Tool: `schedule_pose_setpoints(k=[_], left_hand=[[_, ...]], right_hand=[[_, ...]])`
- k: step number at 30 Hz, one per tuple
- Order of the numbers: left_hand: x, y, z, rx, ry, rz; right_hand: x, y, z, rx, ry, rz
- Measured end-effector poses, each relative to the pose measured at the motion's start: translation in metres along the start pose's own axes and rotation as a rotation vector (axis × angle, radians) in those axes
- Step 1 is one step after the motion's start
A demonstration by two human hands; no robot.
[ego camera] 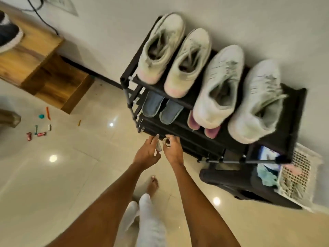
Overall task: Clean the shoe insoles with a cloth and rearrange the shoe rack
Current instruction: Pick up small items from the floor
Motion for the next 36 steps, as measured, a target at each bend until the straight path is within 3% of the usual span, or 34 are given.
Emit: schedule_pose_setpoints(k=[6, 12, 16, 22, 29, 36], left_hand=[[-0.106, 0.015, -0.050, 0.040, -0.073, -0.031], [-0.206, -0.026, -0.074, 0.155, -0.246, -0.001], [-0.287, -0.074, -0.071, 0.196, -0.340, 0.007], [-0.394, -0.167, -0.066, 0.243, -0.340, 0.017], [-0.474, -0.268, -0.037, 0.253, -0.363, 0.025], [-0.501, -0.364, 0.033, 0.351, -0.419, 0.076]], right_hand=[[-0.009, 0.112, -0.077, -0.199, -0.115, 0.116], [-0.076, 0.204, -0.119, -0.288, -0.169, 0.117], [-0.143, 0.261, -0.135, -0.359, -0.210, 0.185], [-0.256, 0.338, -0.149, -0.417, -0.220, 0.195], [-0.378, 0.390, -0.140, -0.435, -0.345, 0.159], [-0.471, 0.425, -0.071, -0.494, -0.437, 0.070]])
Point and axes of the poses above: each hand's wrist, its own z-axis towards the middle knuckle, its own y-axis out of the back of the hand, x = y × z, the point moved 6 cm from there along z, towards the middle knuckle, and after that the axes turned 4 degrees about -x, right-handed, at the moved point
